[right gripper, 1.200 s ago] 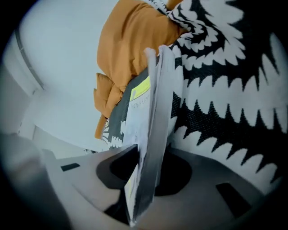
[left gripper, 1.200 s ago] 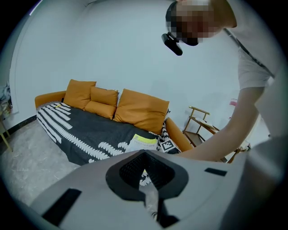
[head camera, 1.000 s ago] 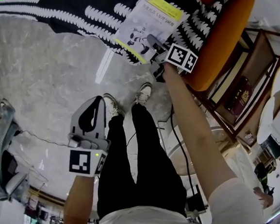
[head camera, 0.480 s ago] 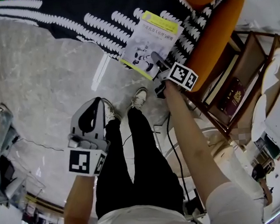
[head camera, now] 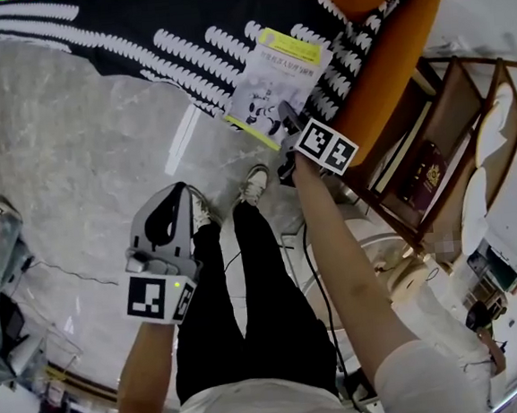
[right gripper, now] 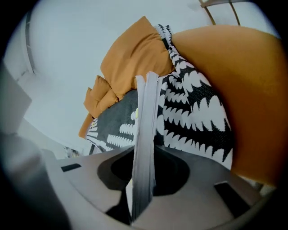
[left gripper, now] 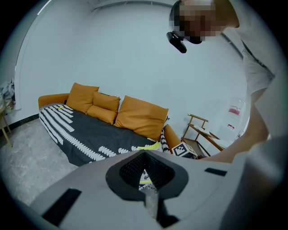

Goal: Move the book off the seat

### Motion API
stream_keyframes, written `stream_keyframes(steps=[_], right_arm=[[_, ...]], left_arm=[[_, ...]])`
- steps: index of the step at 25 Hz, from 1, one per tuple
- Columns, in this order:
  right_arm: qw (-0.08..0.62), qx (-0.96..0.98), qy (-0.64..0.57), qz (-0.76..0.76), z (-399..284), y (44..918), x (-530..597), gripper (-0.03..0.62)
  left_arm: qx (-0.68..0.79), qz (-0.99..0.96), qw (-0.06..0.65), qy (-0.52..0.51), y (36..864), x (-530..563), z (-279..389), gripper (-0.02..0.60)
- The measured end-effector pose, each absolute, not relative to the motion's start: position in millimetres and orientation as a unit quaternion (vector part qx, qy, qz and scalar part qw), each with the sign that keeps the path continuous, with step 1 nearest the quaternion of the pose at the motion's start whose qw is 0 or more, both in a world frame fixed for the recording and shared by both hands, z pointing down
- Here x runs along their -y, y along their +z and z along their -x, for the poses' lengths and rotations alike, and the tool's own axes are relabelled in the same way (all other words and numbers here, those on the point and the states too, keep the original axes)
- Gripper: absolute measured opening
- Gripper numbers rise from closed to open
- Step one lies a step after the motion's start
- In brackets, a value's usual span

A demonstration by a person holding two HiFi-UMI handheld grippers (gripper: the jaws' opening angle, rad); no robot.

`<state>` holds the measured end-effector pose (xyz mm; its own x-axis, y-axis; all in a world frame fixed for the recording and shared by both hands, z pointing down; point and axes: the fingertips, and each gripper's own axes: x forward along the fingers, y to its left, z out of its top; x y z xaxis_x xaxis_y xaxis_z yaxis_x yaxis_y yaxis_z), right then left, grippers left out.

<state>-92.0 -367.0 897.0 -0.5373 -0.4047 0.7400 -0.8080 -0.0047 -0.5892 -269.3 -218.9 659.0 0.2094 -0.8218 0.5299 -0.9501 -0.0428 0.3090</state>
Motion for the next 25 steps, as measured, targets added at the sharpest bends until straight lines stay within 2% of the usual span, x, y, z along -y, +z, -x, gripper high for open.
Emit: stream_keyframes(steps=[4, 9, 16, 25], right_arm=[[0.248, 0.693, 0.501, -0.454, 95.0, 894.8, 356.3, 0.097], [0.207, 0.7, 0.516, -0.448, 105.3, 877.6, 351.4, 0.089], [0.186, 0.717, 0.525, -0.42, 113.3, 844.5, 341.7, 0.089], [0.129, 0.732, 0.532, -0.404, 127.5, 765.1, 316.5, 0.09]], left_arm=[[0.623, -0.711, 0.309, 0.104, 658.4, 208.9, 274.4, 0.015], [0.629, -0.706, 0.309, 0.099, 654.1, 198.8, 286.4, 0.015], [0.634, -0.707, 0.301, 0.092, 639.1, 191.1, 295.1, 0.015], [0.633, -0.711, 0.294, 0.086, 606.2, 160.6, 308.6, 0.015]])
